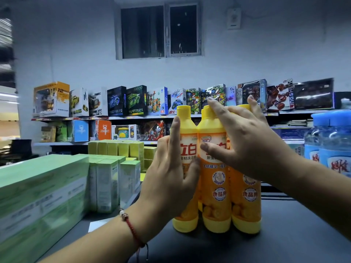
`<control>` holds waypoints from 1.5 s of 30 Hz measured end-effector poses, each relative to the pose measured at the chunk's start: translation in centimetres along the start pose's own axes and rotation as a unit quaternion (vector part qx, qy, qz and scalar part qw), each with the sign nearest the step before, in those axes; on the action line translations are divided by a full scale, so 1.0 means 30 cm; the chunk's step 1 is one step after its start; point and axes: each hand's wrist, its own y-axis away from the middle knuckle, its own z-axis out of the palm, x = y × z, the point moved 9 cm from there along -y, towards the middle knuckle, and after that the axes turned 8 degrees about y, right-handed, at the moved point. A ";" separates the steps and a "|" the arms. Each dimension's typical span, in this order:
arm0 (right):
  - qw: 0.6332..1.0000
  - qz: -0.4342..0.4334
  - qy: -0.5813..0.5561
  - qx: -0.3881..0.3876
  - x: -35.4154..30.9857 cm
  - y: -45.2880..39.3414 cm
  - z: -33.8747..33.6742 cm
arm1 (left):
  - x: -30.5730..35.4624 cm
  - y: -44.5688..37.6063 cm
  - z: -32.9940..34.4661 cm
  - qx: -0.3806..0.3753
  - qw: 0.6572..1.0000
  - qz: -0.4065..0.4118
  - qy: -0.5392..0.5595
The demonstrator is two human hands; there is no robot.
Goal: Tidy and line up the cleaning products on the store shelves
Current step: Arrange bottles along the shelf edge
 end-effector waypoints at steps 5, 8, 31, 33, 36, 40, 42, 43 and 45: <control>0.999 0.013 -0.002 0.040 -0.015 -0.003 -0.009 | -0.002 -0.004 -0.002 0.009 1.000 0.001 0.006; 0.998 0.024 -0.021 0.055 -0.037 0.004 -0.008 | -0.009 0.000 -0.007 0.011 1.000 -0.005 0.009; 0.904 0.151 -0.310 -0.254 0.265 -0.003 0.066 | -0.133 0.170 -0.017 -0.101 0.933 -0.301 0.169; 0.900 0.141 -0.320 -0.260 0.249 0.001 0.098 | -0.140 0.173 -0.005 -0.104 0.930 -0.303 0.182; 0.899 0.148 -0.343 -0.229 0.241 -0.007 0.102 | -0.136 0.177 0.026 -0.115 0.924 -0.300 0.209; 0.896 0.153 -0.342 -0.240 0.235 0.002 0.088 | -0.124 0.179 0.033 -0.116 0.927 -0.295 0.200; 0.900 0.157 -0.322 -0.248 0.232 0.007 0.074 | -0.111 0.180 0.030 -0.117 0.930 -0.292 0.192; 0.906 0.164 -0.314 -0.232 0.234 0.005 0.057 | -0.101 0.179 0.029 -0.117 0.933 -0.286 0.185; 0.941 0.148 -0.274 -0.135 0.229 -0.010 -0.018 | -0.076 0.176 0.029 -0.121 0.939 -0.271 0.171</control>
